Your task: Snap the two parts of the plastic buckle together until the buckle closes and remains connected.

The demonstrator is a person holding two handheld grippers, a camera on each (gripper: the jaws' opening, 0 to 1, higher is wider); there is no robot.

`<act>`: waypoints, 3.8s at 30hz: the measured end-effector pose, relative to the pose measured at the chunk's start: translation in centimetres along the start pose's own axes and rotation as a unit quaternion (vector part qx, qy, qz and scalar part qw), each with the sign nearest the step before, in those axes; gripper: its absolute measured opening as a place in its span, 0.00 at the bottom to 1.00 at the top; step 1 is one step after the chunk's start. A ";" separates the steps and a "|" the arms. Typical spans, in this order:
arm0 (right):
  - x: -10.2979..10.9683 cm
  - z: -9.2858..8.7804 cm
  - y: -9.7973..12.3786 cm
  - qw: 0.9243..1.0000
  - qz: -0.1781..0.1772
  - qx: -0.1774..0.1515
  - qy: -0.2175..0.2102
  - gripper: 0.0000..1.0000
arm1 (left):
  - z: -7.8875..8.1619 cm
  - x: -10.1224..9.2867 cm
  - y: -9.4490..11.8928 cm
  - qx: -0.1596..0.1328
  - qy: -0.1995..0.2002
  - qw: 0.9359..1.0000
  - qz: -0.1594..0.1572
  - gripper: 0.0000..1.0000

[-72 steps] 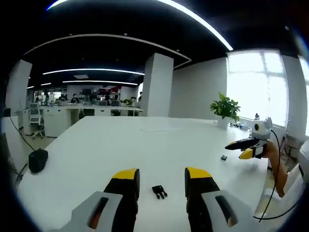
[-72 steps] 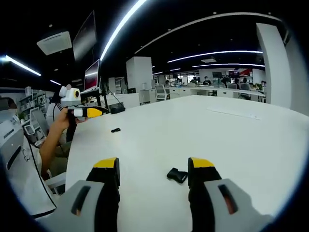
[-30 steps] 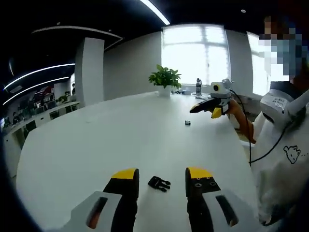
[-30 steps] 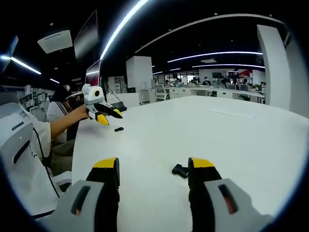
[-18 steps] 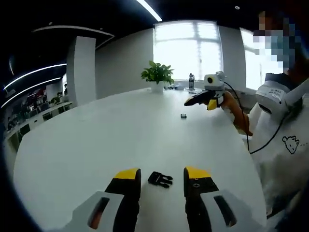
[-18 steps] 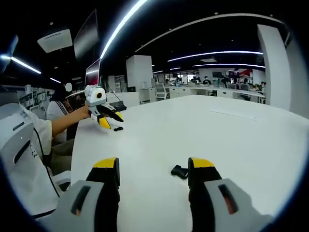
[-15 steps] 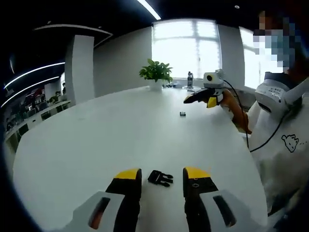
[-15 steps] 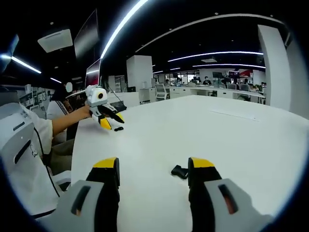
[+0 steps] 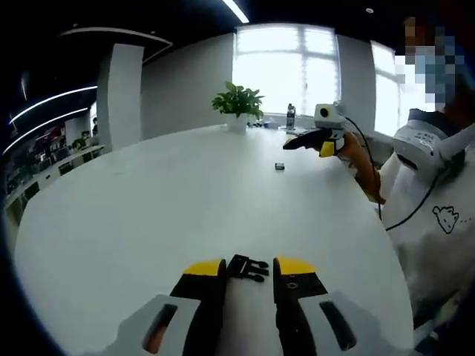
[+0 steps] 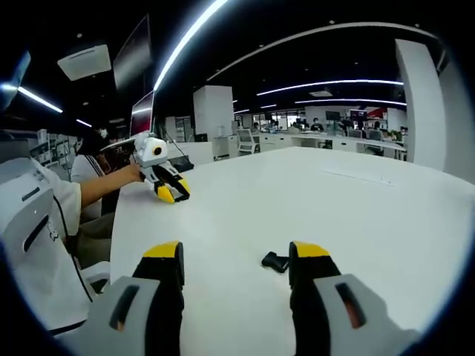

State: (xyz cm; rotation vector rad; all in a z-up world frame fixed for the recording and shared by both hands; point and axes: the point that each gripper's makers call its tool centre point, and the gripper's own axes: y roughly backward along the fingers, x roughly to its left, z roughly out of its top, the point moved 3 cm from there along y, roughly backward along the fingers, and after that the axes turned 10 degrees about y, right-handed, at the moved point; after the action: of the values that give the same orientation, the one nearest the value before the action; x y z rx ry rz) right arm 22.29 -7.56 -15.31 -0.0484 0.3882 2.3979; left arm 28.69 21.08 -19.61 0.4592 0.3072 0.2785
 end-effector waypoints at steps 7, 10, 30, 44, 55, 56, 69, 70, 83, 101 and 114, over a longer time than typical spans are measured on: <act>0.0 -0.1 0.1 1.000 0.000 0.000 0.001 0.57 | 0.0 -0.3 0.0 -0.009 0.001 1.000 0.003 0.22; 0.0 -0.1 0.2 1.000 -0.001 0.000 -0.001 0.57 | 0.1 -0.5 -0.2 -0.011 0.001 1.000 0.010 0.22; -0.4 -0.9 0.5 1.000 -0.005 -0.007 -0.016 0.57 | 1.4 -0.5 -1.2 -0.045 0.073 0.982 0.168 0.22; -0.6 -1.7 0.8 0.999 -0.015 -0.008 -0.028 0.57 | 2.7 -1.6 -0.7 -0.123 0.101 0.947 0.279 0.22; -0.9 -1.7 1.2 0.999 -0.023 -0.008 -0.026 0.57 | 2.5 -1.9 0.2 -0.176 0.132 0.918 0.331 0.22; -0.9 -1.7 1.1 0.999 -0.023 -0.008 -0.027 0.57 | 2.5 -2.0 0.3 -0.182 0.133 0.913 0.339 0.22; -0.9 -1.5 1.0 0.999 -0.023 -0.010 -0.028 0.57 | 2.1 -2.4 0.9 -0.215 0.163 0.877 0.398 0.22; -0.9 -1.4 1.0 0.999 -0.023 -0.009 -0.027 0.57 | 1.7 -2.3 0.8 -0.208 0.167 0.873 0.408 0.22; -1.3 -1.4 1.1 0.999 -0.029 -0.012 -0.029 0.57 | 0.4 -1.9 0.7 -0.143 0.173 0.844 0.487 0.22; -1.5 -1.6 0.8 0.999 -0.025 -0.016 -0.033 0.56 | -0.4 -1.2 0.0 -0.131 0.202 0.841 0.485 0.22; -1.4 -1.6 0.7 0.999 -0.020 -0.015 -0.031 0.56 | 0.1 -1.5 0.5 -0.140 0.171 0.848 0.482 0.33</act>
State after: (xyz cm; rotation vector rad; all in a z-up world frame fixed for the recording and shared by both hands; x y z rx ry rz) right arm 22.78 -9.42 -16.43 0.0057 0.3200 2.3594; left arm 27.26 20.97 -18.95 0.2352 0.3558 1.3893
